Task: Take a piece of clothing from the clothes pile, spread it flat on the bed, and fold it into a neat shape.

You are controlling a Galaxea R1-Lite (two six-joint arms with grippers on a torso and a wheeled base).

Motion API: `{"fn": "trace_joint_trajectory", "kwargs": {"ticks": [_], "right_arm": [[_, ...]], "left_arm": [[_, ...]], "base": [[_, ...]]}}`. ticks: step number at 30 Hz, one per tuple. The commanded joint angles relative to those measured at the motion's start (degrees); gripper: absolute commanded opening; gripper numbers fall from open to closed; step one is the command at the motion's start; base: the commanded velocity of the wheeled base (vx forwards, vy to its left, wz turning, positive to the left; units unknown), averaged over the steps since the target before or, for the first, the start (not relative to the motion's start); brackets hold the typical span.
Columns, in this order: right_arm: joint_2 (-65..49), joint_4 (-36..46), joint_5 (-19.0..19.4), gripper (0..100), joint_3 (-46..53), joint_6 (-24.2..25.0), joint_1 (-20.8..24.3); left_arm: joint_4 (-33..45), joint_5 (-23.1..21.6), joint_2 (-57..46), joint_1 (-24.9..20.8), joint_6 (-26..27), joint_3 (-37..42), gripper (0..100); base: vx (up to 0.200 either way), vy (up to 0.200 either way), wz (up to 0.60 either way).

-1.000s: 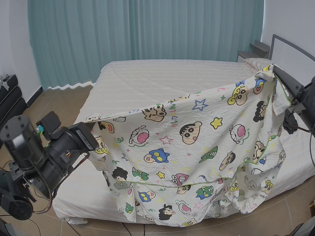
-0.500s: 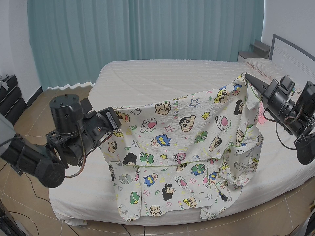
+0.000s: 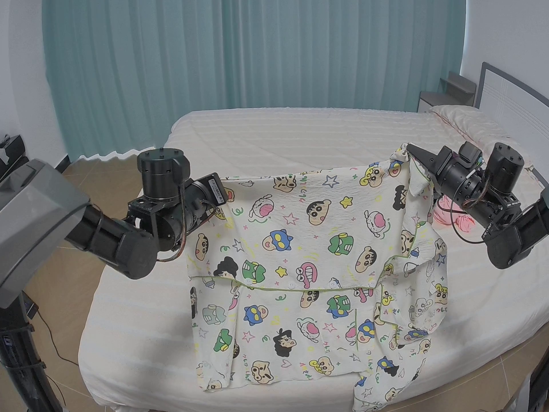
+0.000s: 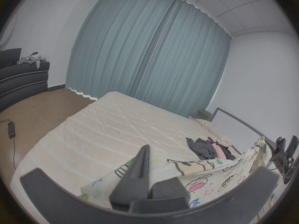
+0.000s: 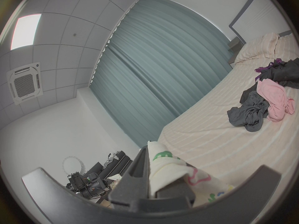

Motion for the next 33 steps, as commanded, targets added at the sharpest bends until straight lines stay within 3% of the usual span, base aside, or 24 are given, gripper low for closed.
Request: {"fn": "trace_joint_trajectory", "kwargs": {"ticks": [1,5,10,14,26,27,29,30,33], "right_arm": [[8.9,2.5,-0.8,0,-6.2,0.0,-0.9],[14.0,5.1,-1.6,0,-9.7,-0.1,-0.9],[17.8,10.9,-2.1,0,-14.4,0.0,-0.9],[21.8,14.0,-5.1,0,-20.1,-0.1,-0.8],[30.6,24.6,-8.0,0,-32.3,0.0,-0.2],[31.0,24.9,-8.0,0,-32.8,0.0,-0.2],[34.2,28.8,-8.0,0,-38.1,0.5,-0.7],[34.3,29.2,-8.1,100,-38.6,0.5,-0.7],[40.1,34.9,-11.6,100,-46.8,0.7,-0.5]], "left_arm": [[5.1,0.0,10.8,1.0,0.1,-10.4,0],[12.7,0.1,17.4,1.4,0.1,-18.8,0],[16.7,0.2,22.9,2.8,0.0,-26.2,0],[22.7,0.6,25.4,3.5,0.1,-31.7,0],[31.0,3.9,36.8,4.9,0.9,-49.3,0],[31.4,4.0,37.1,4.9,1.0,-49.3,100],[34.8,4.5,39.6,5.1,1.0,-49.3,100],[35.0,4.5,39.8,5.1,1.0,-49.3,100],[39.9,5.0,43.6,5.1,0.9,-49.3,100]], "base": [[0.000,0.000,0.00],[0.000,0.000,0.00],[0.000,0.000,0.00],[0.000,0.000,0.00],[0.000,0.000,0.00],[0.000,0.000,0.00],[0.000,0.000,0.00],[0.000,0.000,0.00],[0.000,0.000,0.00]]}}
